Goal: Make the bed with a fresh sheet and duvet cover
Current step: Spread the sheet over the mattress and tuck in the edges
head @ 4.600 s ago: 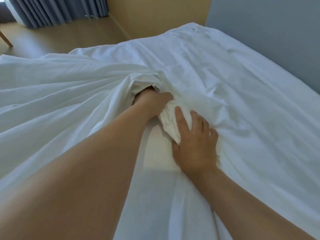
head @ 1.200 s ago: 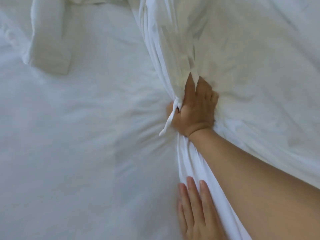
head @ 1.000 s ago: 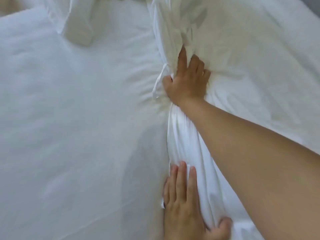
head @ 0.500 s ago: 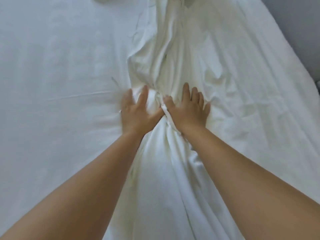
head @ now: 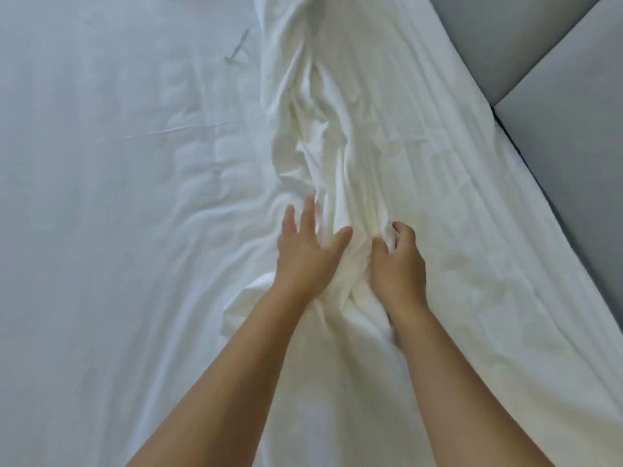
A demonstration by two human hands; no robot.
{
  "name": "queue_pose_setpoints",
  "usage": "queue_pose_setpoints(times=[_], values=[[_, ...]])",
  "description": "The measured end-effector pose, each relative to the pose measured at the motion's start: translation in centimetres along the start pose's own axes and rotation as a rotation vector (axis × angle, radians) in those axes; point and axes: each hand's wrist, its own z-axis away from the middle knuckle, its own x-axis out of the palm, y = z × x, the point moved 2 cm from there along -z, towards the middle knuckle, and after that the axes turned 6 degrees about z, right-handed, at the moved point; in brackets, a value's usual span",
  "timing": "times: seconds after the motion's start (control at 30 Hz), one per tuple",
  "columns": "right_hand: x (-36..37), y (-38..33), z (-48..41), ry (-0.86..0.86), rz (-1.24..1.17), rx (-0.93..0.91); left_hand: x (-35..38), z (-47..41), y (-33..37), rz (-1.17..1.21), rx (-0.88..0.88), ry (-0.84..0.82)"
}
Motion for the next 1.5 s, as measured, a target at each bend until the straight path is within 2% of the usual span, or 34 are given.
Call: queue_pose_setpoints(times=[0.07, 0.13, 0.2, 0.23, 0.3, 0.37, 0.47, 0.5, 0.57, 0.63, 0.67, 0.73, 0.83, 0.9, 0.97, 1.03, 1.1, 1.17, 1.23, 1.3, 1.4, 1.5], values=[[0.4, 1.3, 3.6, -0.129, 0.178, -0.005, -1.3, 5.8, -2.7, -0.250, -0.171, 0.167], [1.2, 3.5, 7.6, -0.272, 0.534, -0.003, -1.5, 11.2, -5.4, -0.366, -0.276, 0.227], [1.4, 5.6, 9.8, -0.349, 0.853, -0.041, -0.4, 14.1, -7.1, -0.232, -0.342, 0.212], [1.4, 6.5, 10.1, -0.353, 0.913, -0.069, 0.8, 14.8, -7.5, -0.103, -0.372, 0.192], [0.5, 7.5, 9.5, -0.315, 0.869, -0.151, 4.3, 15.6, -6.9, 0.075, -0.352, 0.095], [-1.8, 8.5, 8.5, -0.182, 0.754, -0.190, 8.1, 15.8, -5.5, 0.209, -0.287, -0.021], [-6.9, 11.5, 8.1, 0.066, 0.553, -0.102, 12.8, 16.7, -3.8, 0.494, -0.309, -0.267], [-8.2, 13.1, 8.7, 0.089, 0.453, -0.042, 13.2, 17.1, -3.5, 0.463, -0.269, -0.269], [-9.3, 16.3, 11.5, 0.011, 0.268, 0.119, 13.2, 18.6, -4.3, 0.111, -0.204, -0.223], [-8.6, 19.1, 15.7, -0.125, 0.322, 0.235, 12.0, 22.0, -6.5, -0.246, -0.248, -0.138], [-8.1, 20.1, 17.4, -0.165, 0.407, 0.237, 11.7, 24.4, -7.8, -0.327, -0.281, -0.134], [-7.1, 21.6, 18.8, -0.173, 0.477, 0.196, 12.4, 29.5, -10.2, -0.310, -0.346, -0.254], [-7.5, 22.4, 18.1, -0.175, 0.470, 0.191, 15.5, 34.9, -12.5, -0.096, -0.516, -0.523], [-9.5, 23.1, 17.2, -0.070, 0.523, 0.150, 17.7, 36.2, -12.8, -0.115, -0.487, -0.658], [-11.6, 24.0, 16.6, 0.082, 0.555, 0.135, 18.9, 36.4, -12.8, -0.125, -0.467, -0.713], [-12.1, 24.6, 16.7, 0.098, 0.604, 0.176, 18.2, 36.4, -12.9, -0.169, -0.431, -0.756], [-11.3, 24.2, 18.1, 0.048, 0.602, 0.201, 15.7, 36.4, -13.7, -0.375, -0.357, -0.774], [-10.1, 22.8, 20.7, 0.027, 0.593, 0.123, 12.1, 36.9, -14.4, -0.665, -0.294, -0.779], [-8.7, 21.3, 24.3, -0.039, 0.573, 0.019, 8.0, 38.2, -14.6, -0.825, -0.281, -0.798], [-6.9, 19.5, 28.2, -0.202, 0.530, -0.061, 3.7, 39.9, -14.8, -0.857, -0.293, -0.762], [-3.2, 17.0, 34.6, -0.510, 0.502, -0.126, -3.1, 43.9, -15.8, -0.799, -0.376, -0.558], [0.6, 14.3, 40.9, -0.712, 0.646, -0.327, -9.1, 49.6, -17.9, -0.709, -0.514, -0.407]])
